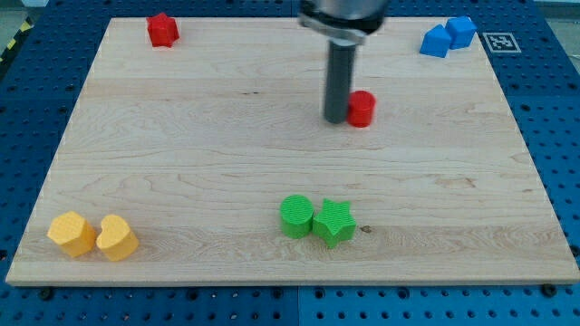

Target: Move your arm towards the bottom left

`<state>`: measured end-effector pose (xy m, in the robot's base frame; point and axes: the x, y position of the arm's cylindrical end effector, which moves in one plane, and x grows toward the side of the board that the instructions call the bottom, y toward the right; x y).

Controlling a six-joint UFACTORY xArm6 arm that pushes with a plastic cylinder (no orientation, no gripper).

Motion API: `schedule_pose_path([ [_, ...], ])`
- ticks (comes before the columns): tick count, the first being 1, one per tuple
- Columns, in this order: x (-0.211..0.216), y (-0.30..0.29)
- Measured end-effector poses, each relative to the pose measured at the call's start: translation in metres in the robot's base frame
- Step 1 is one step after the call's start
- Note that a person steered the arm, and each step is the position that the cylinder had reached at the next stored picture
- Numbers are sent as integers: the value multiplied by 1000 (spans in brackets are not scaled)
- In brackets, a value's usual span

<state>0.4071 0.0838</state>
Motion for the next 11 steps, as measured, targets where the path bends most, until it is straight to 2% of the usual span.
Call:
schedule_pose_path([
  [2, 0, 128],
  [3, 2, 136],
  [4, 23, 110],
  [5, 54, 16],
  [6, 82, -103],
  [7, 97, -233],
  [8, 94, -321],
  [10, 100, -388],
  [11, 105, -388],
])
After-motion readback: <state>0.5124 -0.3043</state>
